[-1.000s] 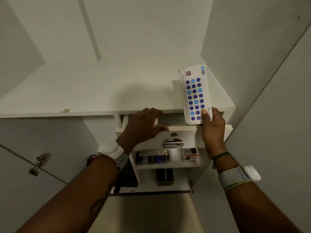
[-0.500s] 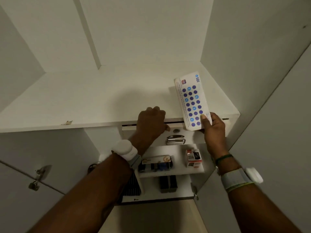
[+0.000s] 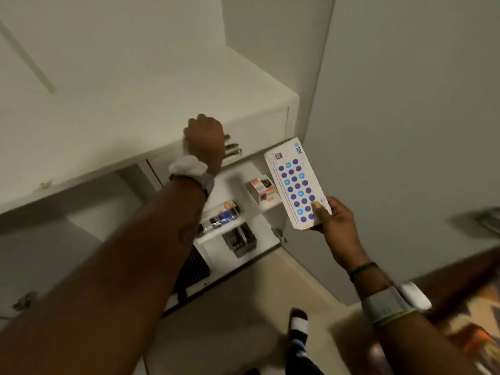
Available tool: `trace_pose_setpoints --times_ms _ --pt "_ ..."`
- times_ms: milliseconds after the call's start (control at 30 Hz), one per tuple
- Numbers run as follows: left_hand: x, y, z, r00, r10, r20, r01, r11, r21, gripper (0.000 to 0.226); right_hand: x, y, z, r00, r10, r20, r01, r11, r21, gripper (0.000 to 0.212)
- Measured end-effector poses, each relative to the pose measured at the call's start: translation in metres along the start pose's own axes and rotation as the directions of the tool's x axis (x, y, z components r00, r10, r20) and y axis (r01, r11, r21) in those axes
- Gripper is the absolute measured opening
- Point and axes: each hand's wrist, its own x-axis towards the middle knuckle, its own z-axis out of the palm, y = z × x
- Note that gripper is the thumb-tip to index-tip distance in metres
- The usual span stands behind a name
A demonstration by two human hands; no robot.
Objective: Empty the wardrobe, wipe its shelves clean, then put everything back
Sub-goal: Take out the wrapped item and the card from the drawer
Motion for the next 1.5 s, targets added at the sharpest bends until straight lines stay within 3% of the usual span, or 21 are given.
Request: trace_pose_setpoints --times_ms 67,133,200,267,367,400,467,500,633,733,833,867,933,967,1000,1067,1133,1200,1300,1500 --pt "-0.03 0.029 -0.009 1.0 0.012 0.016 -0.012 0.998 -0.06 0.009 -0.039 0.017 -0.043 0.996 0.045 -0.072 -0.046 0.999 -0.006 0.018" --pt "-0.062 0.053 0.001 0.982 0.078 0.174 -0.053 0.989 -0.141 0.017 -0.064 0.032 -0.069 0.992 0.086 -0.09 -0.088 0.996 -0.011 0.017" --pt "-0.126 0.1 -0.009 0.982 0.186 0.043 -0.173 0.962 -0.212 0.016 -0.104 0.052 -0.113 0.973 0.136 -0.184 -0.134 0.991 0.019 0.017" --pt "-0.19 0.154 -0.02 0.928 0.348 0.132 -0.276 0.882 -0.383 0.013 -0.15 0.072 -0.154 0.943 0.18 -0.278 -0.168 0.984 0.065 0.016" --pt "-0.298 0.243 -0.044 0.757 0.57 0.319 -0.341 0.761 -0.552 0.018 -0.236 0.099 -0.225 0.868 0.243 -0.433 -0.215 0.97 0.113 0.013" --pt "-0.34 0.276 -0.054 0.667 0.648 0.366 -0.364 0.713 -0.599 0.016 -0.269 0.11 -0.253 0.828 0.258 -0.498 -0.232 0.966 0.115 0.015" --pt "-0.426 0.345 -0.078 0.521 0.778 0.35 -0.429 0.594 -0.68 0.019 -0.342 0.135 -0.32 0.734 0.265 -0.626 -0.275 0.958 0.083 0.017" --pt "-0.426 0.341 -0.077 0.495 0.767 0.41 -0.403 0.62 -0.674 0.02 -0.343 0.146 -0.317 0.737 0.248 -0.629 -0.277 0.959 0.054 0.017" --pt "-0.564 0.441 -0.124 0.3 0.849 0.436 -0.384 0.526 -0.759 0.021 -0.475 0.196 -0.431 0.567 0.288 -0.772 -0.252 0.953 0.171 0.018" --pt "-0.652 0.499 -0.153 0.15 0.911 0.384 -0.335 0.412 -0.847 0.033 -0.552 0.224 -0.49 0.458 0.313 -0.832 -0.259 0.942 0.212 0.021" --pt "-0.733 0.551 -0.184 0.021 0.9 0.435 -0.271 0.424 -0.864 0.031 -0.623 0.245 -0.541 0.316 0.401 -0.86 -0.209 0.914 0.349 0.018" --pt "-0.753 0.563 -0.196 -0.038 0.914 0.404 -0.305 0.374 -0.876 0.029 -0.64 0.249 -0.556 0.269 0.444 -0.855 -0.192 0.895 0.404 0.016" --pt "-0.785 0.589 -0.196 -0.076 0.975 0.208 -0.36 0.167 -0.918 0.022 -0.659 0.251 -0.574 0.204 0.493 -0.846 -0.15 0.87 0.47 0.018" --pt "-0.799 0.609 -0.197 -0.246 0.932 0.267 -0.36 0.168 -0.918 0.02 -0.668 0.257 -0.592 0.179 0.51 -0.841 -0.144 0.859 0.491 0.018" --pt "-0.805 0.618 -0.186 -0.286 0.942 0.175 -0.389 0.053 -0.92 0.017 -0.673 0.258 -0.594 0.167 0.52 -0.837 -0.148 0.853 0.501 0.019" --pt "-0.815 0.641 -0.187 -0.238 0.97 0.055 -0.38 -0.041 -0.924 0.014 -0.677 0.268 -0.62 0.137 0.552 -0.822 -0.159 0.832 0.532 0.018" --pt "-0.826 0.661 -0.21 -0.272 0.943 0.193 -0.28 0.115 -0.953 0.022 -0.674 0.28 -0.652 0.127 0.574 -0.809 -0.171 0.816 0.552 0.017" --pt "-0.832 0.7 -0.214 -0.077 0.971 0.227 -0.354 0.186 -0.917 0.031 -0.664 0.297 -0.69 0.112 0.602 -0.79 -0.204 0.792 0.575 0.013" --pt "-0.833 0.743 -0.221 -0.096 0.946 0.31 -0.391 0.25 -0.886 0.054 -0.647 0.304 -0.732 0.109 0.628 -0.771 -0.235 0.77 0.594 0.01" --pt "-0.842 0.825 -0.219 -0.077 0.956 0.284 -0.447 0.221 -0.867 0.049 -0.594 0.344 -0.802 0.146 0.712 -0.687 -0.283 0.695 0.661 0.009"
